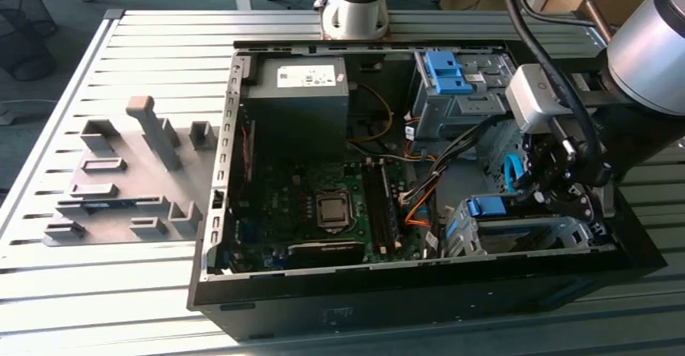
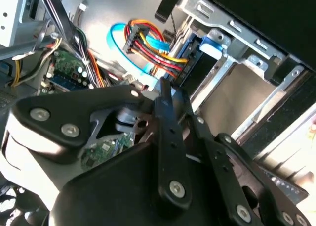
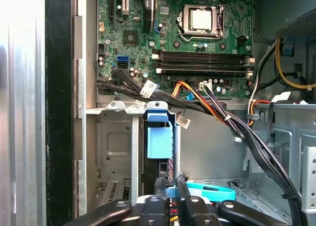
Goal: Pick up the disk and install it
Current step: 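Insert the second disk wire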
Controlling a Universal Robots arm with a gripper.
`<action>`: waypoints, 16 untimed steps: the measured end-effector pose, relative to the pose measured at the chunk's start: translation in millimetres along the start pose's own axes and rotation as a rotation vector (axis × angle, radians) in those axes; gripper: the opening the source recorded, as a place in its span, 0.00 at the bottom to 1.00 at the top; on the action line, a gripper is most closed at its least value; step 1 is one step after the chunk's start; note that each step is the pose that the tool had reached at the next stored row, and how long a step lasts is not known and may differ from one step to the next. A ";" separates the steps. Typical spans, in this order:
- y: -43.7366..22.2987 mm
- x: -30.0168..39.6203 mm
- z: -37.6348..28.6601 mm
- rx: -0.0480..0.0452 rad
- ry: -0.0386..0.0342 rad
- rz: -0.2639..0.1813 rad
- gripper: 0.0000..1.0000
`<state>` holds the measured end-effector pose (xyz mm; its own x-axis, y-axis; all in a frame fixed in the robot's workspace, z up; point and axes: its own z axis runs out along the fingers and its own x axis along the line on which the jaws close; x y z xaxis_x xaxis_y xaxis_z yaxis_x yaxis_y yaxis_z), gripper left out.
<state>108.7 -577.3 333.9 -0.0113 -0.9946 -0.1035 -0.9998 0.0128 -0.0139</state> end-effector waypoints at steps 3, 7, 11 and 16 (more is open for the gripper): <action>0.0 -0.1 -0.8 0.0000 -0.0002 0.000 0.24; -0.1 -0.7 -6.9 0.0000 -0.0001 0.000 0.24; -0.2 -1.4 -13.6 0.0000 0.0000 0.000 0.24; -0.2 -1.5 -14.5 0.0000 -0.0001 0.000 0.11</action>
<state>108.7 -577.3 348.4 -0.0113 -0.9946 -0.1035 -0.9998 0.0128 -0.0139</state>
